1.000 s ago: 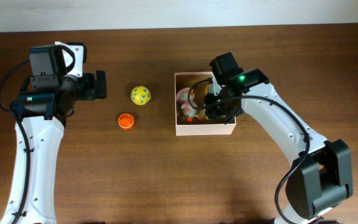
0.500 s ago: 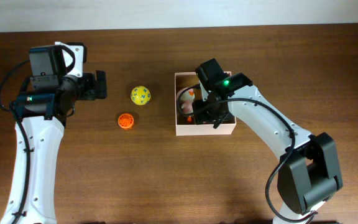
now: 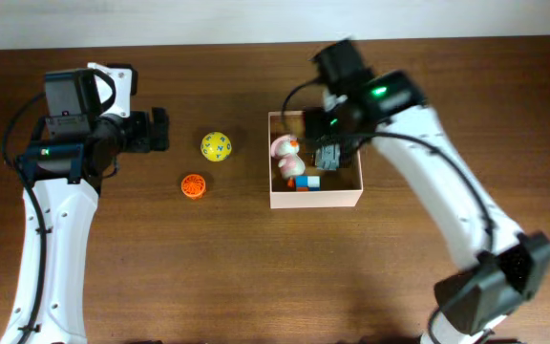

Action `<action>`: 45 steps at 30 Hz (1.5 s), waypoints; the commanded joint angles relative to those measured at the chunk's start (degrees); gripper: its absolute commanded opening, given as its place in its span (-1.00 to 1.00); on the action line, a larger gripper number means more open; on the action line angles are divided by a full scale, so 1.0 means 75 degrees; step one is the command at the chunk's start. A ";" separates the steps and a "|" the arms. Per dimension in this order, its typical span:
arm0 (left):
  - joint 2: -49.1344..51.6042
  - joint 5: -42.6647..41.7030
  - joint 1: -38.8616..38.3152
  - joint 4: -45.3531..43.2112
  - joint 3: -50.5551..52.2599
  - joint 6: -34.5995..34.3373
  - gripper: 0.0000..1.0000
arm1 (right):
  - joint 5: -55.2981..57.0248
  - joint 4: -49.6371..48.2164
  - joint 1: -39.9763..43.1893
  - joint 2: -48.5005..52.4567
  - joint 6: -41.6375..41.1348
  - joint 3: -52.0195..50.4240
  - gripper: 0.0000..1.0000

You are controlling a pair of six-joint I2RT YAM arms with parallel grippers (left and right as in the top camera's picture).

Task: Pack container
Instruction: 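Place the cube into the box and withdraw the right gripper, then reach the left gripper to the yellow lettered ball and grasp it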

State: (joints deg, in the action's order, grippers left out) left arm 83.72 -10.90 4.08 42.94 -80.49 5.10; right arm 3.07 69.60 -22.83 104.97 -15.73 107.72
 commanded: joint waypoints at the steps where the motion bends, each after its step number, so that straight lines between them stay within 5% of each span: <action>1: 0.0029 -0.0653 -0.0131 -0.0248 -0.0178 -0.0259 0.98 | 0.0265 0.0519 0.0903 -0.0443 0.0026 0.0697 0.64; 8: 0.0787 0.1390 -0.0886 0.0076 -0.0469 -0.0653 1.00 | -0.1078 0.1343 0.2943 -0.0560 0.0029 0.0796 0.68; 17: 0.3392 0.0723 -0.1174 0.1533 -0.2535 -0.0420 0.95 | -0.1504 0.1929 0.4555 -0.0560 0.0029 0.0796 0.98; 26: 0.4919 0.0455 -0.1454 0.1778 -0.3453 0.0446 0.88 | -0.1504 0.2127 0.4911 -0.0560 0.0029 0.0796 0.97; 38: 0.5849 0.1253 -0.1964 0.1973 -0.3450 0.0321 0.82 | -0.1501 0.2113 0.4896 -0.0557 0.0032 0.0796 0.98; 45: 0.5852 0.1291 -0.1973 0.2119 -0.3416 0.0248 0.14 | -0.1501 0.2090 0.4899 -0.0557 0.0029 0.0796 0.98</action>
State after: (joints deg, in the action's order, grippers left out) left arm 127.81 -2.55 -10.81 58.65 -105.34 6.79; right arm -7.64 85.34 13.85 101.25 -15.86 113.14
